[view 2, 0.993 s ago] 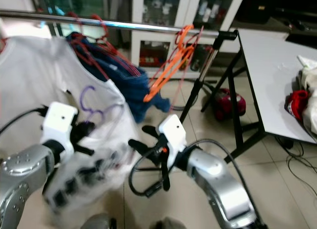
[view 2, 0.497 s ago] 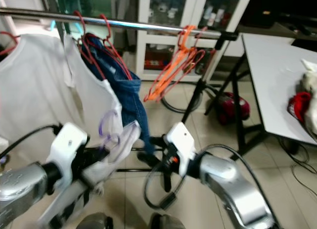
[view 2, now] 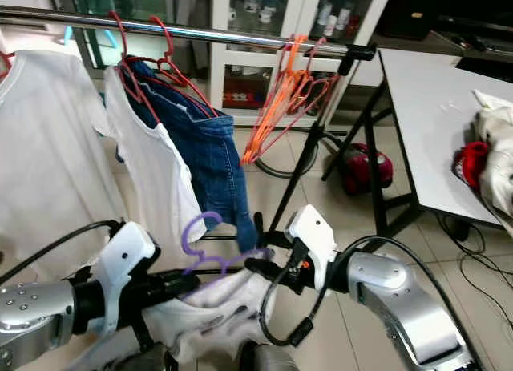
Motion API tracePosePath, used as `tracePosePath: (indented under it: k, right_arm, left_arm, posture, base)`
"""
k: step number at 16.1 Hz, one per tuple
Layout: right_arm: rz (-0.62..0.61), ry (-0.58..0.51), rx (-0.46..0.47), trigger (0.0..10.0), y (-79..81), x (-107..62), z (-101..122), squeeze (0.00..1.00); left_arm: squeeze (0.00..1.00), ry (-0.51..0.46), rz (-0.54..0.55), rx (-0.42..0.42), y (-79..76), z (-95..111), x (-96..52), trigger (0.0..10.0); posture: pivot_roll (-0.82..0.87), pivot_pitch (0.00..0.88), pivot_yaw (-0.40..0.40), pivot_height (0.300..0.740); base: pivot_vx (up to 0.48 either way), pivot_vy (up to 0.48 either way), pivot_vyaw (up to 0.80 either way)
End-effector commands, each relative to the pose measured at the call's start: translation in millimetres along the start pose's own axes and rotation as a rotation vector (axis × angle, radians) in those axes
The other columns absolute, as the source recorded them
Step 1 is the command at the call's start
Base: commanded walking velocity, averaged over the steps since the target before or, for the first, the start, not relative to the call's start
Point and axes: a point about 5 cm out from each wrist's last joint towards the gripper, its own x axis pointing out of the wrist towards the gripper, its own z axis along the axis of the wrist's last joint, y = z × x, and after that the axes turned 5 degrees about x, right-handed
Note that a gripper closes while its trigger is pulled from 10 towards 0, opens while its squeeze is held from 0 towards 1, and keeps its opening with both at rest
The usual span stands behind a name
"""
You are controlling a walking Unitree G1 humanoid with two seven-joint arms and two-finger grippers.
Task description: Hang hanger
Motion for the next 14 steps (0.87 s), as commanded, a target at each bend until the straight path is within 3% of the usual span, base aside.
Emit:
tracePosePath:
  k: [1,2,4,6,8,9,13,14]
  right_arm:
    - [-0.009,0.025,0.010,10.0,-5.2,-9.4,-5,0.00]
    - [-0.044,0.022,-0.001,10.0,-11.1,-12.4,-5,0.00]
    - [-0.165,-0.052,-0.007,10.0,-28.4,-12.5,2,0.00]
    - [-0.295,-0.223,0.100,10.0,-40.8,-2.1,7,0.00]
    - [-0.354,-0.239,0.161,10.0,-42.1,5.4,-6,0.00]
    - [-0.343,-0.224,0.171,10.0,-33.8,10.3,-15,0.00]
    - [-0.348,-0.213,0.198,10.0,-24.5,9.0,-28,0.00]
    - [-0.356,-0.198,0.212,10.0,-22.3,6.4,-35,0.00]
  left_arm:
    - [0.00,-0.019,-0.048,0.017,-6.9,5,0.7,10.0]
    - [0.00,-0.026,-0.043,0.020,-5.8,7,3.4,10.0]
    - [0.00,-0.054,0.078,0.003,9.2,8,15.5,10.0]
    - [0.00,-0.143,0.206,-0.008,26.8,10,37.7,10.0]
    - [0.00,-0.138,0.230,-0.019,29.6,5,52.8,10.0]
    - [0.00,-0.099,0.268,-0.018,28.6,0,59.8,10.0]
    - [0.00,-0.035,0.326,0.011,20.6,-10,54.0,10.0]
    - [0.00,-0.001,0.439,0.004,24.4,-15,42.1,10.0]
  posture:
    - [0.06,0.061,-0.121,0.740]
    - [0.05,0.061,-0.125,0.740]
    - [0.05,0.059,-0.131,0.740]
    - [0.05,0.046,-0.132,0.740]
    - [0.05,0.040,-0.124,0.740]
    - [0.04,0.035,-0.104,0.740]
    - [0.04,0.045,-0.090,0.740]
    - [0.04,0.050,-0.091,0.740]
  base:
    - [0.000,0.000,0.00]
    - [0.000,0.000,0.00]
    - [0.000,0.000,0.00]
    - [0.000,0.000,0.00]
    - [0.000,0.000,0.00]
    - [0.000,0.000,0.00]
    - [0.000,0.000,0.00]
    - [0.000,0.000,0.00]
